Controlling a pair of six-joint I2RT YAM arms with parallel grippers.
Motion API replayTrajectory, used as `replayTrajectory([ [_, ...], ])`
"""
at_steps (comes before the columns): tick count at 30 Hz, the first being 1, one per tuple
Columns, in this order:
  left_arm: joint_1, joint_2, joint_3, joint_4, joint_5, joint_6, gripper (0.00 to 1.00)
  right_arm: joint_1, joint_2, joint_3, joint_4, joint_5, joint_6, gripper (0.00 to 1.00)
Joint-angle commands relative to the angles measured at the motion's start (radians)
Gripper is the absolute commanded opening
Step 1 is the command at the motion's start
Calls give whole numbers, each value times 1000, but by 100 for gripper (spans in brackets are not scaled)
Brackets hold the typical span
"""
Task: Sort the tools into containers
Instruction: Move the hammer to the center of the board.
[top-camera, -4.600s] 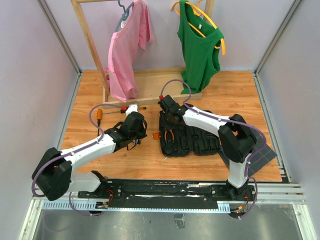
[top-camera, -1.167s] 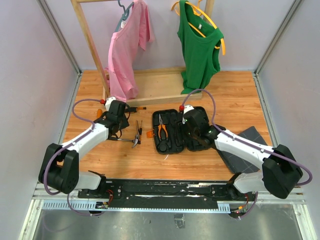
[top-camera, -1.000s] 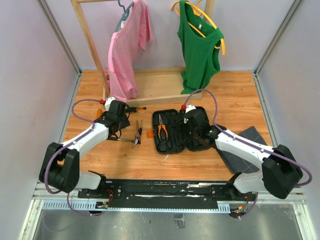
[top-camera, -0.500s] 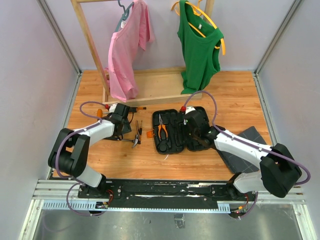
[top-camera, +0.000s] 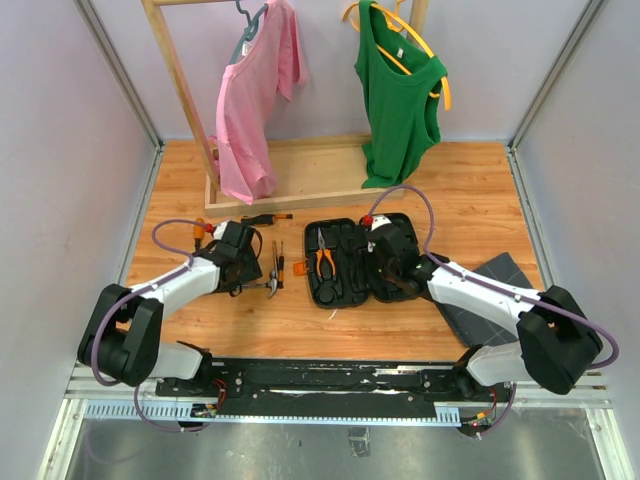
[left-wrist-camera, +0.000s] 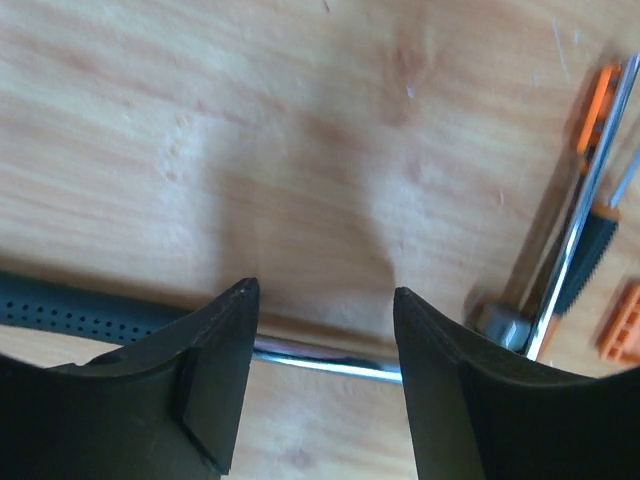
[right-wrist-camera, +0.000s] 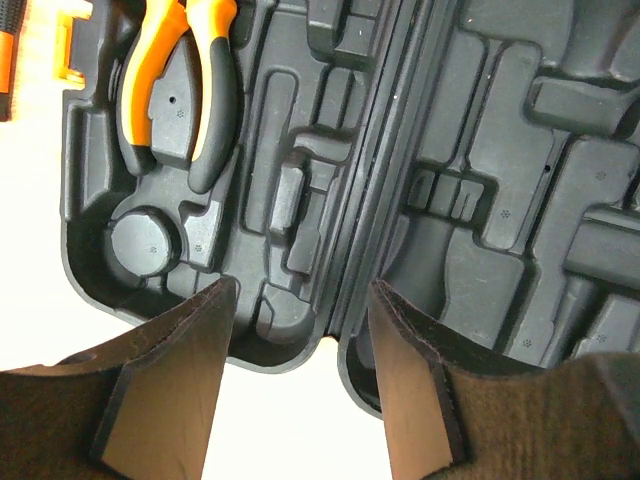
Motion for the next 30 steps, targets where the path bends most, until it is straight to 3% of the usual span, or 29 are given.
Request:
replayTrajectory([
  [1, -69, -46, -20, -103, 48, -59, 61, -17, 10, -10, 28, -17, 15, 57],
  [12, -247, -74, -43, -96, 89, -138, 60, -17, -8, -13, 67, -85, 37, 56],
  [22, -233, -177, 71, -151, -103, -70, 64, 105, 45, 55, 88, -73, 131, 52],
  [30, -108, -315, 75, -100, -91, -24, 64, 255, 241, 205, 128, -56, 228, 50],
])
